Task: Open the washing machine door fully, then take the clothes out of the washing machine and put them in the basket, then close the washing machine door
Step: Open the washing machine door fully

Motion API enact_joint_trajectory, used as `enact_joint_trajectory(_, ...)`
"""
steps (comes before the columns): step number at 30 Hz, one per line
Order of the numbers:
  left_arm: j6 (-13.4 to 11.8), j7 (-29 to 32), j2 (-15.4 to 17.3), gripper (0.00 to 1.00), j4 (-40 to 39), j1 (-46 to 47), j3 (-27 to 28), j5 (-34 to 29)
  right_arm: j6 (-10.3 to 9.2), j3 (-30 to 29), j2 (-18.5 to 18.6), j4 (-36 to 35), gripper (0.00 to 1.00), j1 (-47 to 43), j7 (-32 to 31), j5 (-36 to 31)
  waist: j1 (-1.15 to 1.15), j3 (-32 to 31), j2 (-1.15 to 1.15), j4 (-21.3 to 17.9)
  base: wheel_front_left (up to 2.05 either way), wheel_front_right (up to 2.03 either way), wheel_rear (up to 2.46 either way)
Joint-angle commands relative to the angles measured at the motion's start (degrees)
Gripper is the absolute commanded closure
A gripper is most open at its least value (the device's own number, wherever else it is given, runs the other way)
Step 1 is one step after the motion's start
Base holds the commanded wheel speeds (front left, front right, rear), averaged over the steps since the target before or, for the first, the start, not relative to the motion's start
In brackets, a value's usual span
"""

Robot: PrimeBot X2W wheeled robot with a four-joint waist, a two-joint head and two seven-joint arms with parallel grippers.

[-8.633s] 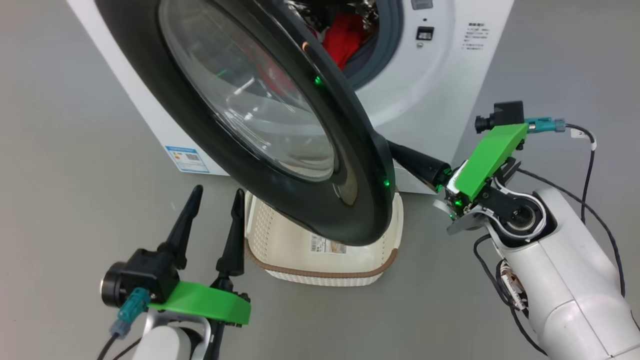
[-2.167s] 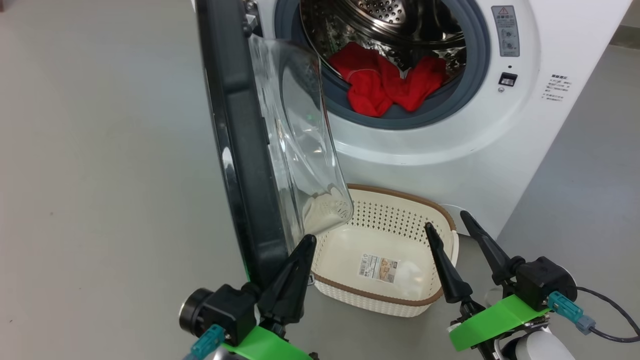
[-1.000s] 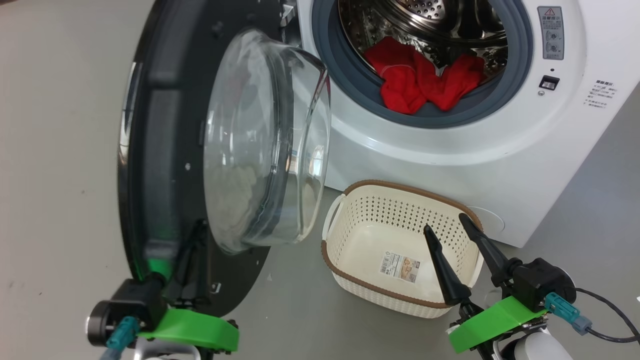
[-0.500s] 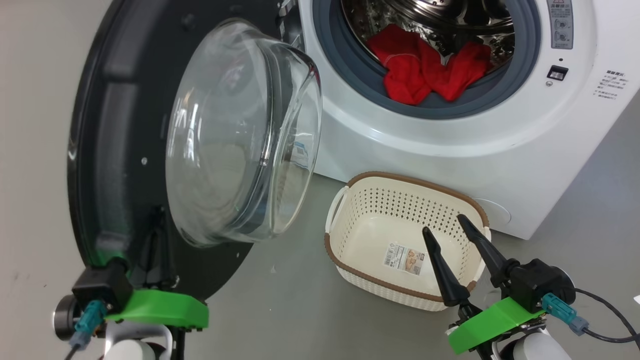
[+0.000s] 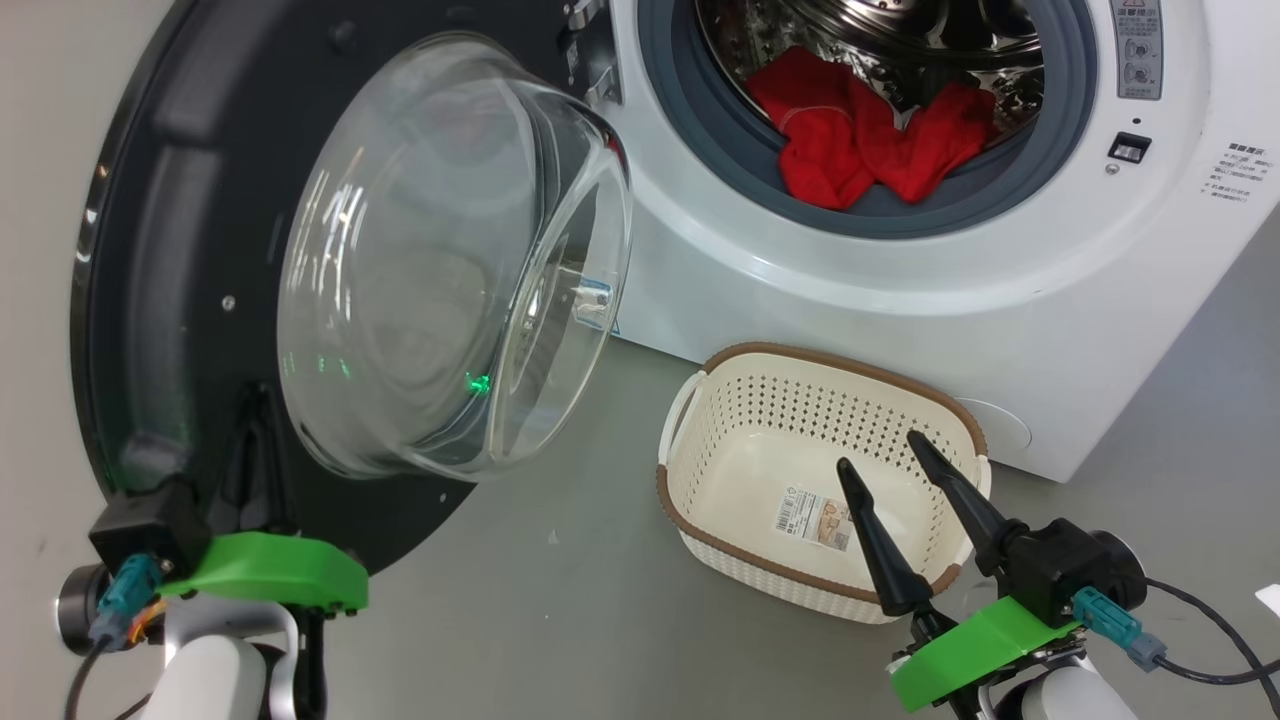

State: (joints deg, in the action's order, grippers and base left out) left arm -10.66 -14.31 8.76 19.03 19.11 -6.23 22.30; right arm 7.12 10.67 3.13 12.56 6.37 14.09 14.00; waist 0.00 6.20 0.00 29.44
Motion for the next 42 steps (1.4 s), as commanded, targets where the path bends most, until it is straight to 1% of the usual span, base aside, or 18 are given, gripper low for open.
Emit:
enact_joint_trajectory(1,-0.24,-0.67,2.8,1.0,-0.57,2.55,3.28,0.24,0.36,1.68,-0.25,-1.62,0.0,1.07,-0.06,-0.34,0.0,-0.03,0.0,0.03,0.0,0.0,0.0)
enact_joint_trajectory(10,1.53,-0.68,2.82,1.0,3.56,5.24,5.95,-0.24,0.36,1.77,-0.25,-2.38,0.0,0.65,-0.98,-0.92,0.0,0.12,0.0,0.23,0.0,0.0,0.0)
enact_joint_trajectory(21,3.56,-0.68,2.07,1.0,7.5,8.48,10.21,-1.29,0.36,1.49,-0.25,-3.8,0.0,0.47,-2.33,-2.16,0.0,1.47,0.0,0.07,0.0,0.0,0.0)
enact_joint_trajectory(32,4.93,-0.69,0.87,1.0,10.22,12.4,15.54,-3.21,0.36,1.0,-0.25,-5.38,0.0,0.65,-3.78,-3.65,0.0,3.2,0.0,-0.25,0.0,0.0,0.0)
enact_joint_trajectory(42,6.02,-0.69,0.47,1.0,13.33,14.45,19.7,-5.34,0.36,0.94,-0.25,-6.11,0.0,0.94,-4.45,-4.23,0.0,4.16,0.0,-0.81,0.0,0.0,0.0)
